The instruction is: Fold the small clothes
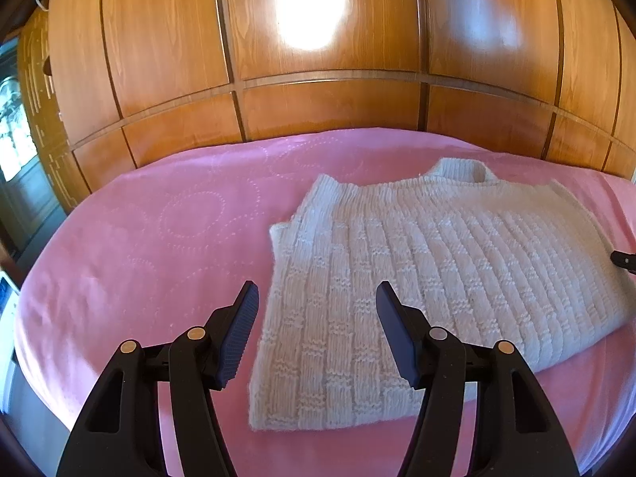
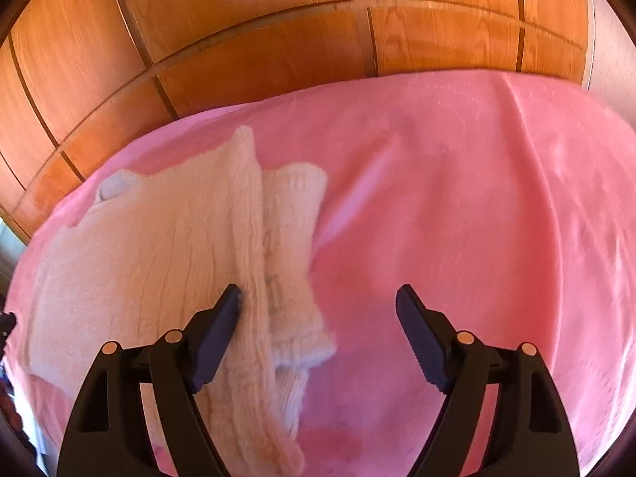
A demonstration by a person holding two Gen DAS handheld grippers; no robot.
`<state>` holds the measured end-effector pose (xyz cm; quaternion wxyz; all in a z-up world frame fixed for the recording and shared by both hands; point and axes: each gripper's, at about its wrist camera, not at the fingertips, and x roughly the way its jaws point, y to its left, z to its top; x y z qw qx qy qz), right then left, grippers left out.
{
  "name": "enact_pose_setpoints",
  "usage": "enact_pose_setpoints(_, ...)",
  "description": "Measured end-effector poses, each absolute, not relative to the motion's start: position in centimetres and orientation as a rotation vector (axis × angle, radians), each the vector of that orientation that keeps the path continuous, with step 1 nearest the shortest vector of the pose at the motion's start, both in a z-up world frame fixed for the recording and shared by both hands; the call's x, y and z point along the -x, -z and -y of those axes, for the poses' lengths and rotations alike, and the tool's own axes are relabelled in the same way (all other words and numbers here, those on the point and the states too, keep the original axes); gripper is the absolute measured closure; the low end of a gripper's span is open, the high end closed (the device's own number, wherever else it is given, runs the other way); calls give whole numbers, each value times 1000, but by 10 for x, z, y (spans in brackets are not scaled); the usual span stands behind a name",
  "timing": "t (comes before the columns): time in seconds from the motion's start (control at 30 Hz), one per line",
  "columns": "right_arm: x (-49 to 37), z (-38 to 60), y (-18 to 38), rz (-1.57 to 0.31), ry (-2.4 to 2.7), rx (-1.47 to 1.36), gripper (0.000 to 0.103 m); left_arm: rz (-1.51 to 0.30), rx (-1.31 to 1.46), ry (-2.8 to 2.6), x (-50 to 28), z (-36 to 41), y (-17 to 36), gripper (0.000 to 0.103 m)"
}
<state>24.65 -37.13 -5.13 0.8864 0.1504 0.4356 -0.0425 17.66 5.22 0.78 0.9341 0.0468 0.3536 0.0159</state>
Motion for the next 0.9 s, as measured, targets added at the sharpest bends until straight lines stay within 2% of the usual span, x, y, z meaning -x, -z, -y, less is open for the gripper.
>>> enact_pose_setpoints(0.03,-247,373,52,-907,82,-324,24,-726,-104,-43,-177,-52,-5,29)
enact_pose_setpoints(0.3,-223,388,57,-898,-43,-523,24,-806,31,-119,-174,-98,17,29)
enact_pose_setpoints(0.37,-214,384,56,-904,-87,-520,28,-853,128,-79,-174,-114,28,29)
enact_pose_setpoints(0.4,-211,381,56,-906,-97,-509,36,-877,171,-46,-175,-119,34,31)
enact_pose_setpoints(0.43,-208,376,58,-913,-111,-494,51,-892,204,-20,-176,-121,38,36)
enact_pose_setpoints(0.47,-207,371,60,-924,-121,-476,62,-903,238,10,-176,-123,41,54)
enact_pose_setpoints(0.5,-208,367,60,-930,-131,-468,82,-916,281,66,-179,-123,44,81)
enact_pose_setpoints(0.53,-207,363,58,-926,-125,-453,89,-921,287,76,-180,-122,44,87)
enact_pose_setpoints(0.57,-206,359,52,-913,-113,-426,91,-912,274,68,-179,-120,39,92)
enact_pose_setpoints(0.67,-196,359,38,-881,-100,-393,93,-908,233,55,-174,-121,34,93)
enact_pose_setpoints(0.73,-190,363,54,-932,-79,-391,95,-936,218,45,-175,-122,42,92)
enact_pose_setpoints(0.8,-187,364,63,-939,-80,-394,95,-924,182,5,-174,-119,44,69)
enact_pose_setpoints(0.83,-187,364,59,-933,-80,-392,94,-909,154,-40,-172,-117,40,61)
enact_pose_setpoints(0.87,-188,363,56,-932,-88,-390,93,-888,147,-68,-170,-116,35,57)
enact_pose_setpoints(0.9,-189,363,50,-923,-90,-385,87,-867,155,-77,-167,-116,29,57)
